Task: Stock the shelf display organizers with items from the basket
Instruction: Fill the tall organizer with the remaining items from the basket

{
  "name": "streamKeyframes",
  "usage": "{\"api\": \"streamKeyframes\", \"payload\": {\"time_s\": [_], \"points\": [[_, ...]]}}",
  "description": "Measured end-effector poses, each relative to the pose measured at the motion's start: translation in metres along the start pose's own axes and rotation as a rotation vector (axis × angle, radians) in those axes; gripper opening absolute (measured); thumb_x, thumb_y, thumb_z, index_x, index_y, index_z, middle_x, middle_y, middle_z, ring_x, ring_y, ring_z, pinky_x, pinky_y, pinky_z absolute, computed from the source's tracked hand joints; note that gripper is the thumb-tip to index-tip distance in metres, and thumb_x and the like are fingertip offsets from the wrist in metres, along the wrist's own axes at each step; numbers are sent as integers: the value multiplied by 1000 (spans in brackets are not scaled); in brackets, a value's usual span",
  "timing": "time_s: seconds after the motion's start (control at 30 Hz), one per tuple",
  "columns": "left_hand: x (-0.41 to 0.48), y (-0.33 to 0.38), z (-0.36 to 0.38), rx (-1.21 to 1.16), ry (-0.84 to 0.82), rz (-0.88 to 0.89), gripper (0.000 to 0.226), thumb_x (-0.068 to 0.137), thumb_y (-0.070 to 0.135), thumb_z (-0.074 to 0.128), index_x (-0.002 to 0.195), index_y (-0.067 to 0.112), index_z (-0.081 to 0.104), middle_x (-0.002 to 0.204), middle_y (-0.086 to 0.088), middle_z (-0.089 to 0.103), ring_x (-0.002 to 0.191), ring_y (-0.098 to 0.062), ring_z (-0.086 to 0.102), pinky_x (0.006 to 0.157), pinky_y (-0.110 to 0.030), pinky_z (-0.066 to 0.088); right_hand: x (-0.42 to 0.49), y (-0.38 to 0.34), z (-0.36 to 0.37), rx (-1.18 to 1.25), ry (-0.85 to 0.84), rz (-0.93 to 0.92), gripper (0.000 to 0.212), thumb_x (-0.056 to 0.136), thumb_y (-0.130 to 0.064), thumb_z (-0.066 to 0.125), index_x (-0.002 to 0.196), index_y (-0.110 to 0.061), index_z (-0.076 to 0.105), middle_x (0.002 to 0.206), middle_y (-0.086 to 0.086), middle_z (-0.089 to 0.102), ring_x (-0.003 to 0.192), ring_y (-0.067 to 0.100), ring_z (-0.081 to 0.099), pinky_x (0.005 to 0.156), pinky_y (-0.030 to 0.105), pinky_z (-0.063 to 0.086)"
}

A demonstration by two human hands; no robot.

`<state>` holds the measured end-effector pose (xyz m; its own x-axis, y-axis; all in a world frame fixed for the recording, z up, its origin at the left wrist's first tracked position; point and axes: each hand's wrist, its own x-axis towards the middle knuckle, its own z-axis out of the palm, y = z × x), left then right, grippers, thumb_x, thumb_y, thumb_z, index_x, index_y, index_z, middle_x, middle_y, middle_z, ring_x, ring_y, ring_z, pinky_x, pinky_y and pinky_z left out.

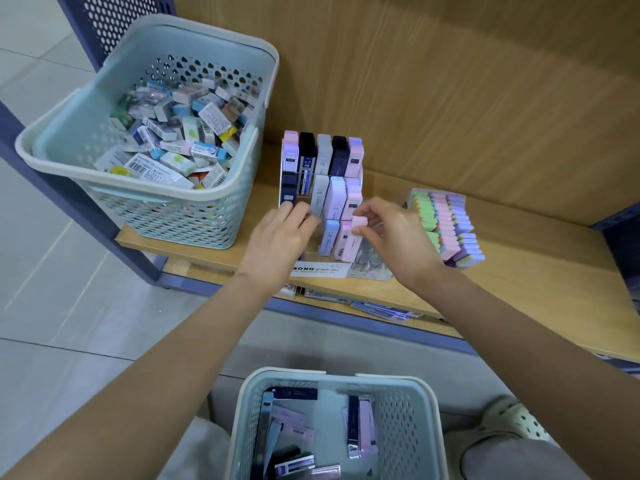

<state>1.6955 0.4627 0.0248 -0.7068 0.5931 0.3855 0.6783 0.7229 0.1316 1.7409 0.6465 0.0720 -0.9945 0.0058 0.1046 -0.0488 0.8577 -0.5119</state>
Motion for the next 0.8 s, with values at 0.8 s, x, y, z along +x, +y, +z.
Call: {"api": "streamKeyframes", "payload": {"time_s": [0.8], "points": [[-6,-4,-8,-59,-202,-87,43,97,16,42,139,13,40,130,-5,44,118,-26,36,93,-36,30,-18,0,31,-643,84,-197,36,53,2,84,85,-7,70,78,7,66,70,27,62,55,29,51]]}}
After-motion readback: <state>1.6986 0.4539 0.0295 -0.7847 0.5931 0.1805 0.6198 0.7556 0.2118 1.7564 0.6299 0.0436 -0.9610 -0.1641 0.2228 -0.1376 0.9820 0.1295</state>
